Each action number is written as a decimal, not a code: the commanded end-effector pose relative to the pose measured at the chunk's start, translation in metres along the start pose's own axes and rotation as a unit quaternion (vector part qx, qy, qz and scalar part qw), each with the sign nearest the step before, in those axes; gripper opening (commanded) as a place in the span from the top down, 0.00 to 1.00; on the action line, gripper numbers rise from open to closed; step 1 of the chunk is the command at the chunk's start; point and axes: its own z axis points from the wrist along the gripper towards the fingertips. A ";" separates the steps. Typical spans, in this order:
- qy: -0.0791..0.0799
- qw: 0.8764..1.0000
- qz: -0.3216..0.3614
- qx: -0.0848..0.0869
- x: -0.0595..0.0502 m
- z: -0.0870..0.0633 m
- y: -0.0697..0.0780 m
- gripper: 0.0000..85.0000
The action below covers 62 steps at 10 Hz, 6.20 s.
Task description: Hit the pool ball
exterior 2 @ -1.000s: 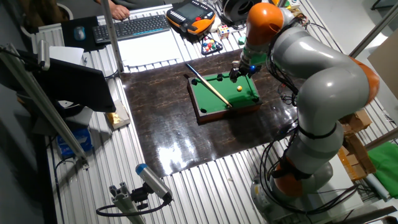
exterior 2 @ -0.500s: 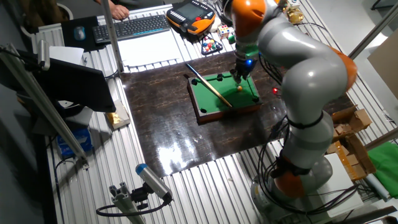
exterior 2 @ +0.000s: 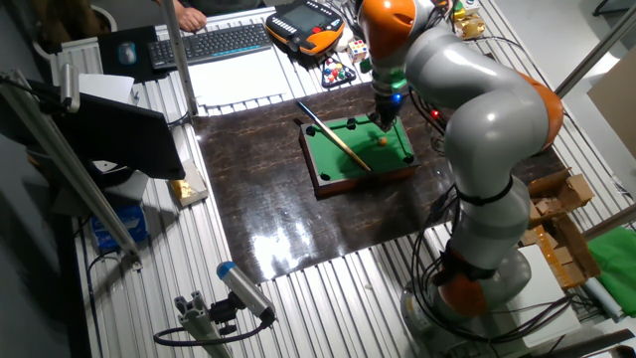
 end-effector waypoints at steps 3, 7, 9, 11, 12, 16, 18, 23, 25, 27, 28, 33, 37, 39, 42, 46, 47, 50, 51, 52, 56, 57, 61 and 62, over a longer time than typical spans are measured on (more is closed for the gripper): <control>-0.002 1.000 -0.003 0.001 0.000 0.000 0.000 0.99; -0.004 1.000 -0.003 0.002 0.000 0.000 0.000 0.99; -0.007 1.000 0.008 0.001 0.000 0.000 0.000 0.99; -0.029 0.999 0.036 0.000 0.000 0.000 0.000 0.99; -0.034 0.998 0.044 -0.002 0.000 0.000 0.000 0.99; -0.018 0.998 0.053 -0.041 0.000 0.000 0.000 0.99; -0.085 0.993 0.070 -0.031 0.000 0.000 0.000 0.99; -0.055 0.996 0.046 -0.044 -0.008 0.002 0.004 0.88; -0.059 0.997 0.035 -0.039 -0.034 0.008 0.012 0.77; -0.080 0.994 0.047 -0.050 -0.057 0.016 0.022 0.63; -0.087 0.994 0.049 -0.050 -0.064 0.021 0.026 0.60; -0.092 0.992 0.053 -0.064 -0.092 0.057 0.055 0.61; -0.090 0.991 0.062 -0.075 -0.096 0.058 0.051 0.60; -0.090 0.992 0.050 -0.073 -0.096 0.058 0.051 0.60; -0.098 0.994 0.037 -0.043 -0.096 0.058 0.051 0.60; -0.119 0.992 0.026 -0.037 -0.096 0.058 0.051 0.61; -0.122 0.991 0.033 -0.037 -0.096 0.058 0.051 0.58; -0.135 0.989 0.049 -0.039 -0.111 0.056 0.060 0.47; -0.145 0.988 0.045 -0.039 -0.125 0.059 0.064 0.45; -0.148 0.987 0.044 -0.038 -0.132 0.062 0.067 0.45; -0.146 0.989 0.016 -0.031 -0.156 0.076 0.068 0.45; -0.145 0.989 0.012 -0.031 -0.159 0.079 0.067 0.45; -0.144 0.989 0.002 -0.024 -0.166 0.088 0.078 0.45; -0.144 0.989 0.001 -0.025 -0.167 0.089 0.076 0.45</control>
